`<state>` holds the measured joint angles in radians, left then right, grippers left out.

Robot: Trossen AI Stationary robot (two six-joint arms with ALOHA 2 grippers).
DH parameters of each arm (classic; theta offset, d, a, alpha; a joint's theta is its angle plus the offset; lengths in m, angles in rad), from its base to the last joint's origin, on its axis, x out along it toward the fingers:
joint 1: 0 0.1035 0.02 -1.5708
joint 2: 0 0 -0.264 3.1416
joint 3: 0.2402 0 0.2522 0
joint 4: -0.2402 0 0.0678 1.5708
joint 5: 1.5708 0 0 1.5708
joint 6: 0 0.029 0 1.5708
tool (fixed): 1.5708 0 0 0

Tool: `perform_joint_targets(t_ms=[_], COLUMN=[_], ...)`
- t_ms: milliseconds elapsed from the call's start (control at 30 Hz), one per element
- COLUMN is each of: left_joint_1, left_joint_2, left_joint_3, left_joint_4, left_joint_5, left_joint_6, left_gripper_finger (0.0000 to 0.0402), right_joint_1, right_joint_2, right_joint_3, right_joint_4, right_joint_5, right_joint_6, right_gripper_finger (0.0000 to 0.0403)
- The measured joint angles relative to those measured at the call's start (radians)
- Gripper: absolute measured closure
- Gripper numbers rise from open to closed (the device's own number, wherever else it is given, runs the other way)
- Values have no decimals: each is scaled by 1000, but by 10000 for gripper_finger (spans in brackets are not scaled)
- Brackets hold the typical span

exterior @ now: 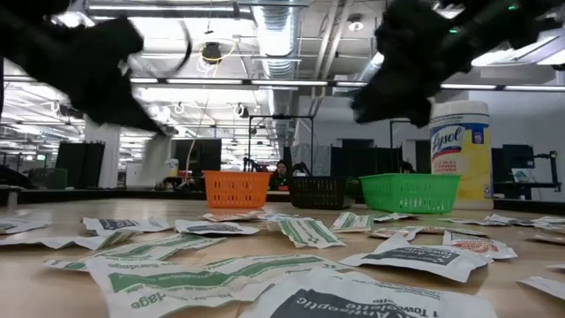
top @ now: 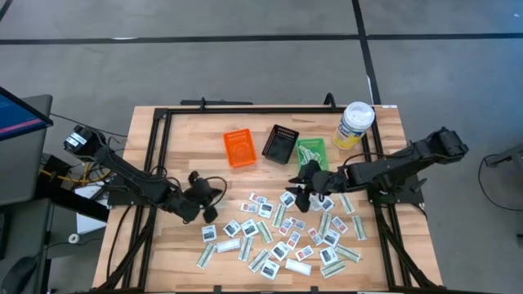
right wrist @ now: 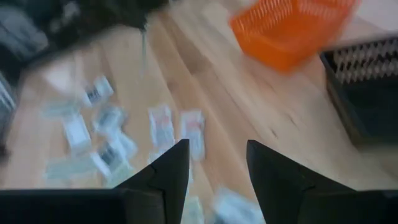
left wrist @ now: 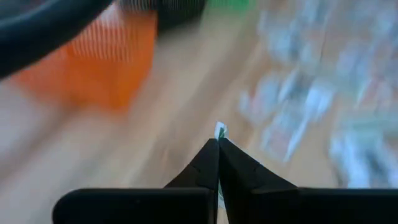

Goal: Pick & Place First Aid Supplies
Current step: Put the green bandage pack into the green basket

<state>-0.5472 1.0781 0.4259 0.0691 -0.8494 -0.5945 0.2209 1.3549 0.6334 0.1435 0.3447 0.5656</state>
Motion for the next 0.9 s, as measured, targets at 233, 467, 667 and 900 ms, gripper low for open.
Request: perform_joint_targets(t_ms=[233,467,667,900], left_joint_1=[29,95,126,130], left_joint_2=[80,183,244,255], left_joint_3=[2,2,5,6], left_joint_4=[586,651,723,761], left_joint_5=[-126,-123,-113,-48], left_joint_6=[422,443,396,404], left_gripper_finger=[396,396,393,395], right_joint_1=[-36,-42,-70,-95], right_joint_2=[193,337,441,529], right_joint_3=[0,36,148,268], right_joint_4=[369,661,651,628], right_joint_5=[-4,-39,-69,-89], right_joint_6=[-123,-232,-251,-314], right_gripper_finger=[257,270,269,277])
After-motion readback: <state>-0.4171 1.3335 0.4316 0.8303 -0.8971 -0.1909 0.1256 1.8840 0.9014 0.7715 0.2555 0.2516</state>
